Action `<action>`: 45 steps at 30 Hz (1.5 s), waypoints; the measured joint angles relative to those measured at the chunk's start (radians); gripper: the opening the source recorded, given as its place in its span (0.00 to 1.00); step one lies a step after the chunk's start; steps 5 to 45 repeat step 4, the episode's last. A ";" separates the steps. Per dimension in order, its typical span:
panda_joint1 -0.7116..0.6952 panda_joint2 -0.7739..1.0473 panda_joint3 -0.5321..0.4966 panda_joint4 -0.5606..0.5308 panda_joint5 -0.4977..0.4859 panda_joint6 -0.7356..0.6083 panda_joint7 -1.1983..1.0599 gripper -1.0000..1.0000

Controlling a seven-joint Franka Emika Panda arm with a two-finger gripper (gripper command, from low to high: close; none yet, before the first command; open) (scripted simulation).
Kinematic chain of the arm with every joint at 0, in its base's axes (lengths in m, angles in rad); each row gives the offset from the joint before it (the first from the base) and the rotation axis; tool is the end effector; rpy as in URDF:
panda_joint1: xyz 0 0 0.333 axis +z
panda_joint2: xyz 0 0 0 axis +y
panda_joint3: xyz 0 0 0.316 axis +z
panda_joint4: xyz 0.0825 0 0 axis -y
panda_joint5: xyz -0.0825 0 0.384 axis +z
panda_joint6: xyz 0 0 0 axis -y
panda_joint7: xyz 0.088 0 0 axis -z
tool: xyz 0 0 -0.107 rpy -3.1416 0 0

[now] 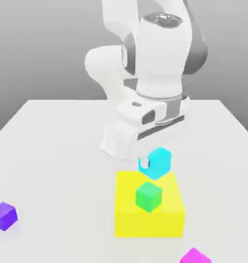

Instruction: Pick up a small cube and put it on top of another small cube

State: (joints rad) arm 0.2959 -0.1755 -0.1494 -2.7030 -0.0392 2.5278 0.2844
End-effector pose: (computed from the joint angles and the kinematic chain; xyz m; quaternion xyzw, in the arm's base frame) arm 0.3980 0.0613 0.2845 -0.9987 0.0518 0.0010 0.0015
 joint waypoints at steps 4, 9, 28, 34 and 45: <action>0.000 0.032 -0.002 -0.008 0.004 0.040 -0.003 1.00; 0.000 0.032 -0.002 -0.008 0.004 0.040 -0.003 1.00; 0.000 0.032 -0.002 -0.008 0.004 0.040 -0.003 1.00; 0.000 0.032 -0.002 -0.008 0.004 0.040 -0.003 1.00; 0.000 0.032 -0.002 -0.008 0.004 0.040 -0.003 1.00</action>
